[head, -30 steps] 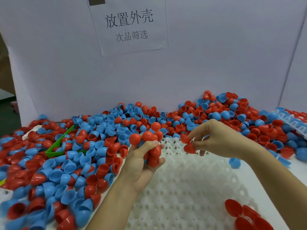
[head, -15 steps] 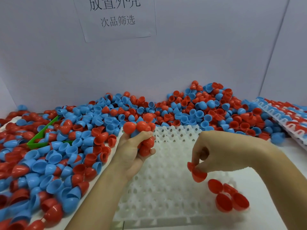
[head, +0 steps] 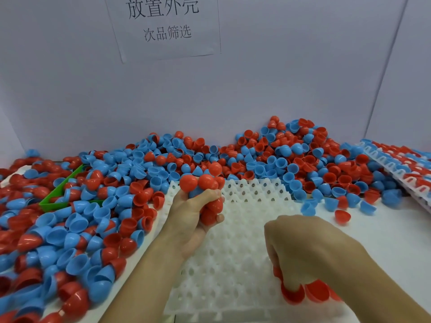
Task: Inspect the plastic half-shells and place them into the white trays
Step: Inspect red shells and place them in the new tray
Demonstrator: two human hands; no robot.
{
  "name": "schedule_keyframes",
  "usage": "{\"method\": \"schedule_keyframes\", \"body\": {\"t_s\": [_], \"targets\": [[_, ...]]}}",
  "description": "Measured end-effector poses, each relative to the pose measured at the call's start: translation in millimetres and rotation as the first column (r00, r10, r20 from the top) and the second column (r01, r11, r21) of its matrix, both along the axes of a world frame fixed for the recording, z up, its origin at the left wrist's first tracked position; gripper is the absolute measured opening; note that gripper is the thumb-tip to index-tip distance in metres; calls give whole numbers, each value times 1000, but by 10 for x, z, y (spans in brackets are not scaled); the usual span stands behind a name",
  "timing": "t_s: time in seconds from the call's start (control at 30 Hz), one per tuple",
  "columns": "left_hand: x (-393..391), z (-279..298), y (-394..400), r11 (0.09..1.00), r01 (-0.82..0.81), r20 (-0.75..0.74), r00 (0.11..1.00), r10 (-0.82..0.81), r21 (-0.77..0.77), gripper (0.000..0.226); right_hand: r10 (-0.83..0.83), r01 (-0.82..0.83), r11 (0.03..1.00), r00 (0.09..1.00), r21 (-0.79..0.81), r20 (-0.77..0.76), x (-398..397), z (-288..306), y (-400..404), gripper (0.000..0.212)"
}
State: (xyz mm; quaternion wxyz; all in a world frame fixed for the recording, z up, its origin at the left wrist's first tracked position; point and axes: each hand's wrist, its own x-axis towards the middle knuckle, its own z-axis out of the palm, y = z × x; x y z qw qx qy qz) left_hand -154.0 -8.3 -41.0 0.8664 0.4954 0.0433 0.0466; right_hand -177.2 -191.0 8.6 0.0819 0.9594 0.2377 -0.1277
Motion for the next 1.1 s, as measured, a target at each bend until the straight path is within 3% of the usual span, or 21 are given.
{"method": "schedule_keyframes", "body": {"t_s": [0.1, 0.23, 0.33, 0.4, 0.5, 0.57, 0.67, 0.73, 0.8, 0.9, 1.0, 1.1], "targets": [[-4, 1, -25, 1000, -5, -4, 1000, 5, 7, 25, -24, 20, 999, 996, -46, -83, 17, 14, -2, 28], [-29, 25, -41, 999, 9, 16, 1000, -9, 32, 27, -91, 95, 995, 975, 13, -204, 94, 94, -97, 33], [-20, 14, -48, 996, 20, 35, 999, -23, 85, 29, -32, 56, 996, 956, 72, -291, 189, 199, -237, 23], [-13, -5, -59, 990, 16, 55, 998, -24, 142, 28, 18, 34, 981, 964, 190, -264, 285, 231, -330, 12], [-30, -32, -89, 944, 35, 130, 988, -82, 329, 24, 55, 1, 854, 994, 520, -93, 487, 137, -331, 11], [-55, -34, -98, 899, 59, 171, 974, -147, 433, 21, -48, 19, 709, 999, 705, 22, 604, 26, -265, 11], [-83, -36, -74, 839, 113, 199, 947, -254, 532, 19, -195, 159, 473, 978, 866, -74, 697, -76, -186, 27], [-98, -30, -57, 800, 143, 209, 925, -317, 582, 18, -197, 244, 372, 964, 895, -181, 707, -91, -156, 43], [-106, -31, -49, 761, 135, 220, 912, -345, 634, 21, -149, 252, 346, 966, 904, -212, 683, -104, -128, 47], [-113, -32, -47, 725, 106, 231, 908, -350, 681, 23, -138, 126, 387, 987, 914, -78, 658, -159, -82, 20], [-121, -12, -51, 759, 142, 229, 904, -361, 635, 20, -199, 61, 401, 980, 914, 22, 674, -182, -73, 2], [-104, -1, -59, 844, 135, 224, 932, -286, 518, 22, -259, 81, 309, 966, 948, 2, 705, -195, -85, 6]]}}
